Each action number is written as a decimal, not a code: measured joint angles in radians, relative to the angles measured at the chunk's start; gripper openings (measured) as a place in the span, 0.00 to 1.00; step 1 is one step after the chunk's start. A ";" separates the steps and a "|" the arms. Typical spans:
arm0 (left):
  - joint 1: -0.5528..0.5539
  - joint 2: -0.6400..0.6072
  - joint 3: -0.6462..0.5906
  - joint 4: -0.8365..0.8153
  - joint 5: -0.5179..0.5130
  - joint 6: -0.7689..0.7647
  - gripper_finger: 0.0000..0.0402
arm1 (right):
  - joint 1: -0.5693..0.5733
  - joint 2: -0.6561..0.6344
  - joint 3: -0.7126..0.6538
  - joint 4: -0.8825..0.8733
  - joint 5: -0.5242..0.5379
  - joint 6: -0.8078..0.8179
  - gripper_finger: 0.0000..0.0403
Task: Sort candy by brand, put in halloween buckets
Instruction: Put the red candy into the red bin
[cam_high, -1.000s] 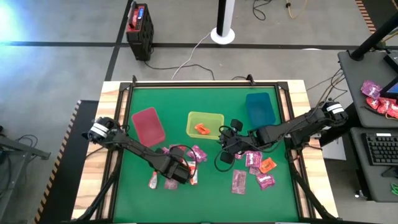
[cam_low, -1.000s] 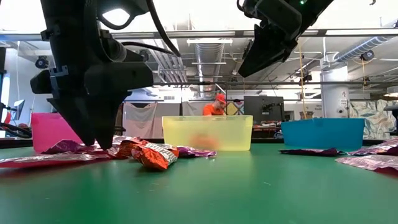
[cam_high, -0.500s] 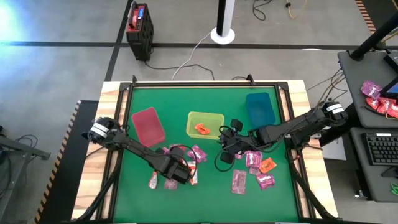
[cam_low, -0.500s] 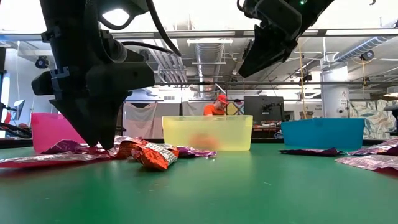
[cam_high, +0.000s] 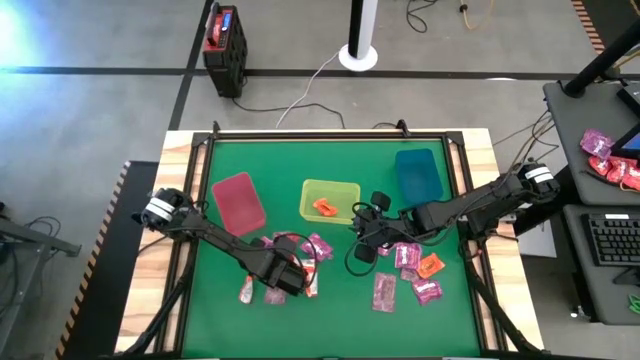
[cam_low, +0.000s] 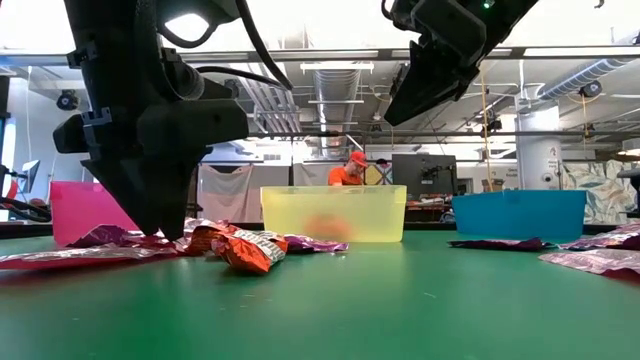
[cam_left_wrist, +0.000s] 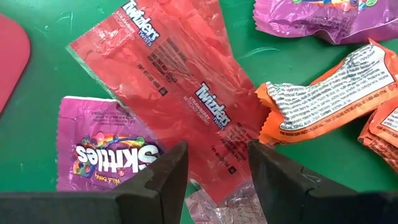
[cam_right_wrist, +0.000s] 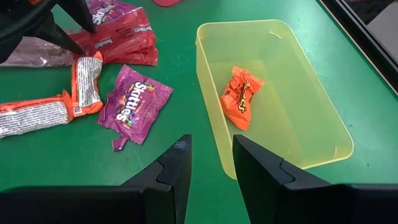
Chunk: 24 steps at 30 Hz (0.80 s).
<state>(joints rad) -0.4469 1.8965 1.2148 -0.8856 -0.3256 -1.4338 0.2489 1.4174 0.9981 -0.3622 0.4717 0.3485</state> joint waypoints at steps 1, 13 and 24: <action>0.000 0.000 0.000 0.000 0.000 0.000 0.38 | 0.000 0.000 0.000 0.000 0.000 0.000 0.28; 0.001 0.053 0.004 0.011 0.012 0.034 0.38 | 0.001 0.000 0.000 0.000 0.000 0.000 0.28; 0.001 0.045 0.001 0.014 0.033 0.080 0.03 | 0.002 0.000 0.000 -0.001 0.000 0.000 0.28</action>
<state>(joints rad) -0.4458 1.9417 1.2159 -0.8715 -0.2924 -1.3542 0.2508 1.4172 0.9981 -0.3629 0.4713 0.3481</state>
